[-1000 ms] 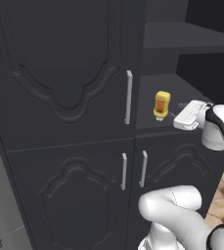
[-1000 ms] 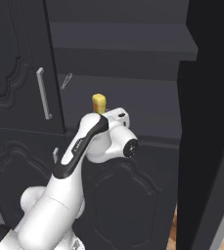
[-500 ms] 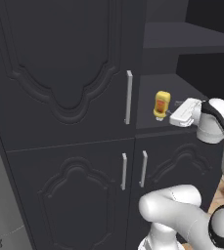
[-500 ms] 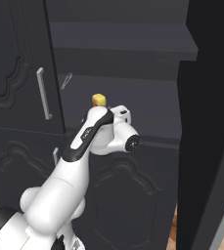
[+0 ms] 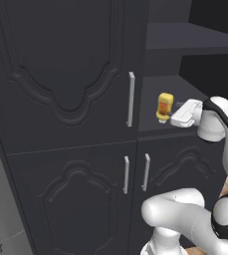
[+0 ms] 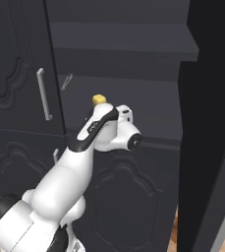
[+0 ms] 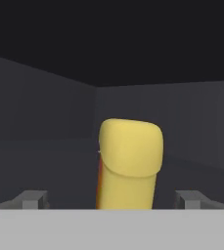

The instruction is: The dining table condiment station is running low on mustard. Refill the condiment station by opening the cabinet and taking the mustard from the cabinet and placing it on the dining table.

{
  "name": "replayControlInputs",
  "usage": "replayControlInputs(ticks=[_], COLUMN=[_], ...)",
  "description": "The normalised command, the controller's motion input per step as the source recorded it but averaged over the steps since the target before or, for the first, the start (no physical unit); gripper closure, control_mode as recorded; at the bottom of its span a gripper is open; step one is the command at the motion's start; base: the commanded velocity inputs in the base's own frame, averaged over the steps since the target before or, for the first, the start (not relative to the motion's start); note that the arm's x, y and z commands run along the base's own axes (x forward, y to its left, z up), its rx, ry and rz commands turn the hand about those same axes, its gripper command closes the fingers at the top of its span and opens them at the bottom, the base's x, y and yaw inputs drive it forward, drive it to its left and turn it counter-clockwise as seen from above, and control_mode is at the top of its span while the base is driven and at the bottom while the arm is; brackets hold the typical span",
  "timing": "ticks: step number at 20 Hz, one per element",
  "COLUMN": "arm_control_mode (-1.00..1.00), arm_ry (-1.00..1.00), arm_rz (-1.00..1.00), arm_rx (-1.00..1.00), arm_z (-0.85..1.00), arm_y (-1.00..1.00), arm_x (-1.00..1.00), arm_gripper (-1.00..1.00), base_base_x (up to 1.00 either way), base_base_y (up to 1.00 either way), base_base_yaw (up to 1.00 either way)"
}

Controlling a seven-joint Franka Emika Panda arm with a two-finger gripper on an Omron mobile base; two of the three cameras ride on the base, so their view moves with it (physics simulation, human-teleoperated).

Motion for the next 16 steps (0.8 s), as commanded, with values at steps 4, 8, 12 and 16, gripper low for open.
replayControlInputs(ticks=[4, 8, 12, 16], arm_control_mode=[-1.00, -1.00, -1.00, -1.00], arm_ry=[0.00, 0.00, 0.00, 0.00], arm_rz=[0.00, 0.00, 0.00, 0.00], arm_rx=[0.00, 0.00, 0.00, 0.00], arm_z=[-0.06, -0.01, 0.00, 0.00], arm_y=[0.00, 0.00, 0.00, 0.00], arm_x=[0.14, 0.00, 0.01, 0.07], arm_gripper=[-1.00, -1.00, -1.00, -1.00], base_base_x=[0.00, 0.00, 0.00, 0.00], base_base_y=[0.00, 0.00, 0.00, 0.00], base_base_yaw=[0.00, 0.00, 0.00, 0.00])
